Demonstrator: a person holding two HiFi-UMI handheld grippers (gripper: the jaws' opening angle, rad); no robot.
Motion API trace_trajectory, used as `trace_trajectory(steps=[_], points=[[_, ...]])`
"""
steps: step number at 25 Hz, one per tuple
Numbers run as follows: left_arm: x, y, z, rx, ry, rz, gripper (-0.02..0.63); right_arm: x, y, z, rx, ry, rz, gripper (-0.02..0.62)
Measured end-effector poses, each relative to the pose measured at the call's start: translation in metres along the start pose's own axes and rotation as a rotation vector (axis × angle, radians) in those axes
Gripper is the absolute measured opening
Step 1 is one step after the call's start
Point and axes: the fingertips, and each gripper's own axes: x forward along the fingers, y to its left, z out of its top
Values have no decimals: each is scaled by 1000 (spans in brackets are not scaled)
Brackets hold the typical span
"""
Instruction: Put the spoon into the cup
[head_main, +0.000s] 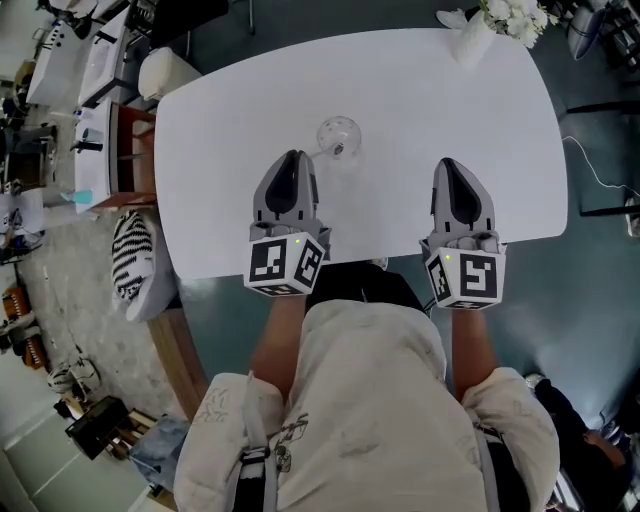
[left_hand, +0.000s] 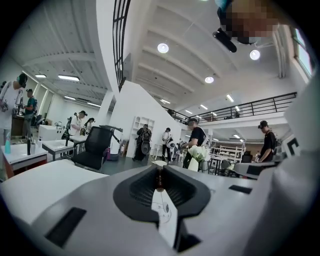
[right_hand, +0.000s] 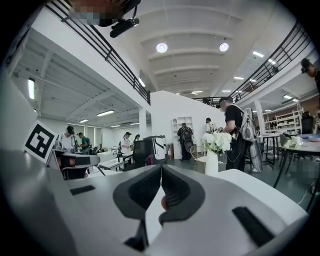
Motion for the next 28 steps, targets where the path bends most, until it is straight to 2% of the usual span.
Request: trace_trajectory(steps=[17, 28], points=[[68, 62, -81, -107, 148, -20, 37, 89, 31, -43, -13, 117, 8, -11], [92, 71, -118, -150, 223, -57, 37, 114, 33, -65, -19, 176, -9, -11]])
